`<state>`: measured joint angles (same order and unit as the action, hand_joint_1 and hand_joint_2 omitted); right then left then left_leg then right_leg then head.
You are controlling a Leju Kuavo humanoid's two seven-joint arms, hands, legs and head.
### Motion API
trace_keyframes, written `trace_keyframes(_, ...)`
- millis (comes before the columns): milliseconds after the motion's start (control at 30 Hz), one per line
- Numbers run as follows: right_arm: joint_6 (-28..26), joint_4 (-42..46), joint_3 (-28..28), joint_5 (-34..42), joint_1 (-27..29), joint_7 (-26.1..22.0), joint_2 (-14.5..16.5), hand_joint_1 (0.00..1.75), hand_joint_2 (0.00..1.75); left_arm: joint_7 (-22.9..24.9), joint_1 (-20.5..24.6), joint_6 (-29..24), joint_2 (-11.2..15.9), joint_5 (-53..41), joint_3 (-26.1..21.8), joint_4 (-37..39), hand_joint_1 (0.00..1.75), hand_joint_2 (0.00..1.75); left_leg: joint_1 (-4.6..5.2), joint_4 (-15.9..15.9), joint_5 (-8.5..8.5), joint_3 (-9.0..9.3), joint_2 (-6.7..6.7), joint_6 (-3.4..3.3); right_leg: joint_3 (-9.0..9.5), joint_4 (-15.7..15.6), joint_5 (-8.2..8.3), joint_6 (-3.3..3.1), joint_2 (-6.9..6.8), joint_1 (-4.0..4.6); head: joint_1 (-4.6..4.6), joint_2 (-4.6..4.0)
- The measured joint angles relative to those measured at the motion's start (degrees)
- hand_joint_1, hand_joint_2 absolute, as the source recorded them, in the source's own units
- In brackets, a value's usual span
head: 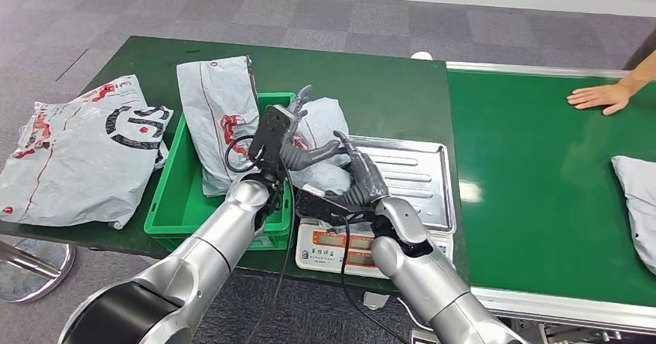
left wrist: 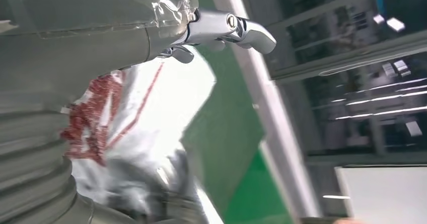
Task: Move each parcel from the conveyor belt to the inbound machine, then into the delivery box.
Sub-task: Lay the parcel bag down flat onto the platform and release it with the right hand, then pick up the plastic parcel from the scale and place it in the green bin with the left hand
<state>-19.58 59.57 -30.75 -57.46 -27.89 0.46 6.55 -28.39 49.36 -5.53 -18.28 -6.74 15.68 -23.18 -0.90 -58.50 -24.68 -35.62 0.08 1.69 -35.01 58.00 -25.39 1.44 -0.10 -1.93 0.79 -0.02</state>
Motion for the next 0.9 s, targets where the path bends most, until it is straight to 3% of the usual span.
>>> trace_keyframes(100,-2.68,1.35,2.84,1.65,0.36,-0.39,-0.64,0.00,1.75,3.40,0.06,-0.43,-0.13,-4.59,0.38,0.11,0.00,1.75,0.01,-0.03,0.00,-0.01,0.00,0.00,0.00,0.00,0.00,0.00,0.00,-0.01,0.00,0.00)
trace_keyframes(333,-7.00,5.32,11.28,15.76,2.83,-12.50,-1.49,0.00,1.75,8.73,1.60,-1.16,-1.14,-13.88,4.92,0.14,0.00,1.75,0.04,-0.07,-0.02,-0.04,-0.05,-0.02,0.00,-0.01,0.00,0.01,-0.03,-0.03,-0.01,0.00)
trace_keyframes(533,-9.89,6.34,17.62,25.02,3.91,-18.78,-3.13,0.00,1.75,13.20,2.18,0.41,-1.85,-14.21,9.30,0.12,0.00,1.75,0.04,-0.07,-0.03,-0.03,-0.04,-0.02,0.00,-0.02,0.01,0.02,-0.03,-0.03,-0.01,0.00)
trace_keyframes(733,-11.06,6.77,21.69,32.66,4.34,-22.70,-5.31,0.00,1.75,17.43,2.51,1.78,-1.89,-14.31,16.12,0.15,0.00,1.75,0.04,-0.08,-0.03,-0.02,-0.01,-0.02,-0.01,-0.02,0.02,0.02,0.01,-0.03,-0.02,0.00)
trace_keyframes(900,-9.83,4.72,23.86,36.05,3.04,-23.90,-7.28,0.00,1.75,20.78,2.80,4.30,-1.90,-19.09,25.80,0.29,0.00,1.75,0.04,-0.07,-0.03,-0.03,-0.01,-0.03,0.01,-0.02,0.02,0.04,0.00,-0.04,-0.02,0.00)
